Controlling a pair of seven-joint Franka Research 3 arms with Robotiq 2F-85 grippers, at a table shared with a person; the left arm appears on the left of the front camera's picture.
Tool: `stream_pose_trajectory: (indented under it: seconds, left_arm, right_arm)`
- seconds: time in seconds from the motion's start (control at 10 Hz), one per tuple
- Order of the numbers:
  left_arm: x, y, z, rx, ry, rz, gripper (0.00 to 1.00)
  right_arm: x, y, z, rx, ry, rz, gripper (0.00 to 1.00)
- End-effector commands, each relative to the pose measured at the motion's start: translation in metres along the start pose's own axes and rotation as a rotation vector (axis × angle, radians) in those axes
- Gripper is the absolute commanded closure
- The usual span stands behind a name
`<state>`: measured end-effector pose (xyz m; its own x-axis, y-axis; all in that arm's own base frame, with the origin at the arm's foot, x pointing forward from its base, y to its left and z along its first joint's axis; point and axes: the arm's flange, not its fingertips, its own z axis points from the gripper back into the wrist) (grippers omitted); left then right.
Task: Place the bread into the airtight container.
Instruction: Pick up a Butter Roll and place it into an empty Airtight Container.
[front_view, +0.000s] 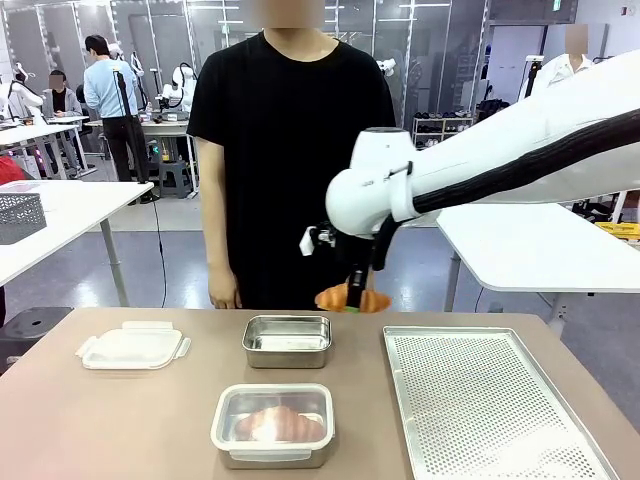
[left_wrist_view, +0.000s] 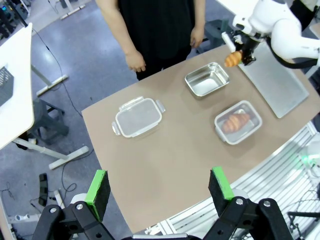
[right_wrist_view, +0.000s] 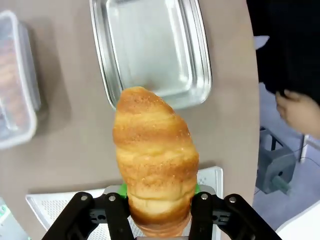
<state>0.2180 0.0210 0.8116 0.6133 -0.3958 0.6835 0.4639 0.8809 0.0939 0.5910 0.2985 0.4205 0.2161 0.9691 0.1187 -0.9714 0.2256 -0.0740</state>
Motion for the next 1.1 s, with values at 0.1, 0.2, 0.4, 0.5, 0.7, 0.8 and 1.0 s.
stream_pose_trajectory:
  seconds: [0.1, 0.2, 0.4, 0.5, 0.7, 0.8, 1.0]
  left_arm:
    - [0.001, 0.0, 0.001, 0.002, 0.0, -0.001, 0.0]
    - [0.001, 0.0, 0.001, 0.002, 0.0, -0.001, 0.0]
    - [0.001, 0.0, 0.001, 0.002, 0.0, -0.001, 0.0]
    - [0.001, 0.0, 0.001, 0.002, 0.0, -0.001, 0.0]
    - [0.001, 0.0, 0.001, 0.002, 0.0, -0.001, 0.0]
    - [0.001, 0.0, 0.001, 0.002, 0.0, -0.001, 0.0]
    - [0.001, 0.0, 0.001, 0.002, 0.0, -0.001, 0.0]
  right_arm:
    - [0.054, -0.002, -0.012, -0.002, 0.053, -0.019, 0.59]
    - [0.072, -0.001, -0.019, -0.003, 0.07, -0.009, 0.59]
    - [0.097, 0.0, -0.035, 0.009, 0.094, 0.003, 0.59]
    - [0.104, -0.001, -0.043, 0.02, 0.103, 0.013, 0.59]
    - [0.122, -0.006, -0.056, 0.042, 0.086, -0.006, 0.59]
    - [0.13, -0.005, -0.062, 0.038, 0.073, -0.005, 0.59]
    - [0.13, -0.01, -0.076, 0.087, 0.067, -0.015, 0.59]
